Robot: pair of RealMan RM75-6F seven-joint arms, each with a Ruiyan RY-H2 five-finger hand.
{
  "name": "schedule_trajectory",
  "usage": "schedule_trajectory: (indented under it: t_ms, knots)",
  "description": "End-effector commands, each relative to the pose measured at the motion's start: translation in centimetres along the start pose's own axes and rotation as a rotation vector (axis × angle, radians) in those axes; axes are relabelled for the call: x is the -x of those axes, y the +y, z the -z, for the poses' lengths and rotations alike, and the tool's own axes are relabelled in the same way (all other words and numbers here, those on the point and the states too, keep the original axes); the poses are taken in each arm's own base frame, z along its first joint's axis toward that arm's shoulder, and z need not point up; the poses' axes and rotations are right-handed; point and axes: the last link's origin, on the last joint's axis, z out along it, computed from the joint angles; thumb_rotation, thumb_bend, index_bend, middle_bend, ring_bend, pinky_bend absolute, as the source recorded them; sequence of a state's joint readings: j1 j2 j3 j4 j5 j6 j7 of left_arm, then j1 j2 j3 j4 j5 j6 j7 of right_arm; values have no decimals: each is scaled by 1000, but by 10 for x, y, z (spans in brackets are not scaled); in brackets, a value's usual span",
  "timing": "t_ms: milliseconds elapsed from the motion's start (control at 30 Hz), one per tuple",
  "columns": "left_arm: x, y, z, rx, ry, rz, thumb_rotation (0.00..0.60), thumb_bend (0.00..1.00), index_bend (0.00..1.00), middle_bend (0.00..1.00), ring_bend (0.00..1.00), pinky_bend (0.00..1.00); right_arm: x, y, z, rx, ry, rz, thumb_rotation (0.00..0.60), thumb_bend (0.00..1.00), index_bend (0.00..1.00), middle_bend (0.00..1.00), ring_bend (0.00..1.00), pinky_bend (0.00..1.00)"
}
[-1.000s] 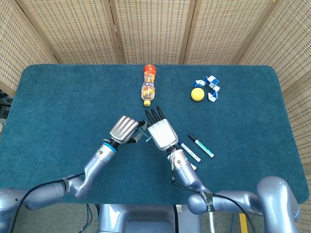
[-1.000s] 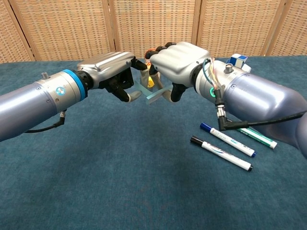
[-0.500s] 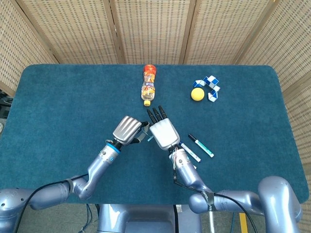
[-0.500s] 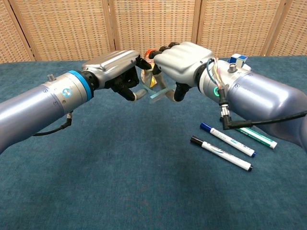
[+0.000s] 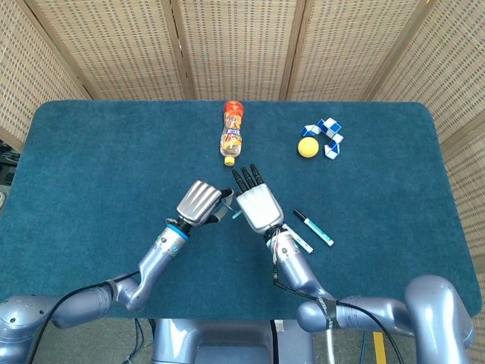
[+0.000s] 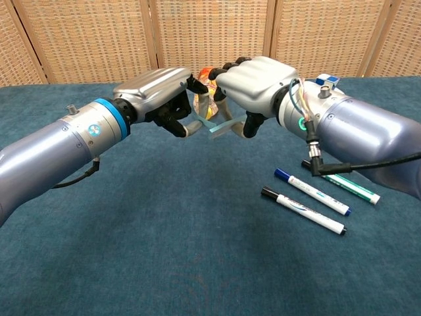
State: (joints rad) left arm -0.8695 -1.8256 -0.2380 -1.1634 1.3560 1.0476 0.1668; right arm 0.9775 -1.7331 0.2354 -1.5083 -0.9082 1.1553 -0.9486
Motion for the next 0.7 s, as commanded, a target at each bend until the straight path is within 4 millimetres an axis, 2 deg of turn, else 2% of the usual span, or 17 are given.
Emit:
schedule_trajectory:
  t_ms: [33,167,367,433,500,567,600,633,667,700]
  knots:
    - [-1,-5,2,-9,7,-7,600,796,827,1000,1000,989,0,2,0,5,0,1,600,620,587,68,0,0]
    - [-4,-23,12,-29,13,-27,600,810,840,1000,1000,989,1,8,-1,20,0,4,600,620,587,68,0,0]
    - [-16,-65,35,-76,30,-77,600,812,842,1000,1000,989,5,15,-3,36,-9,11,600,620,587,68,0,0]
    - [-21,-79,42,-95,32,-88,600,781,842,1000,1000,989,7,14,-4,38,-13,11,600,620,587,68,0,0]
    - [-24,-90,49,-107,35,-96,600,652,819,1000,1000,989,9,13,-5,38,-18,11,600,620,587,68,0,0]
    - [-29,-103,58,-122,37,-109,600,372,711,950,963,970,12,10,-7,38,-25,15,600,619,587,68,0,0]
    - [-30,-108,61,-130,39,-113,600,275,655,899,908,942,13,9,-8,38,-26,16,600,608,581,68,0,0]
    - [-32,-113,65,-139,42,-119,600,147,562,762,769,875,14,7,-9,40,-27,17,600,550,534,66,0,0]
    - [-34,-118,68,-148,46,-131,600,59,458,590,604,763,15,6,-10,42,-28,18,600,401,435,54,0,0]
    - [-37,-126,72,-167,42,-157,600,24,385,469,492,677,16,4,-12,48,-27,22,600,279,337,41,0,0]
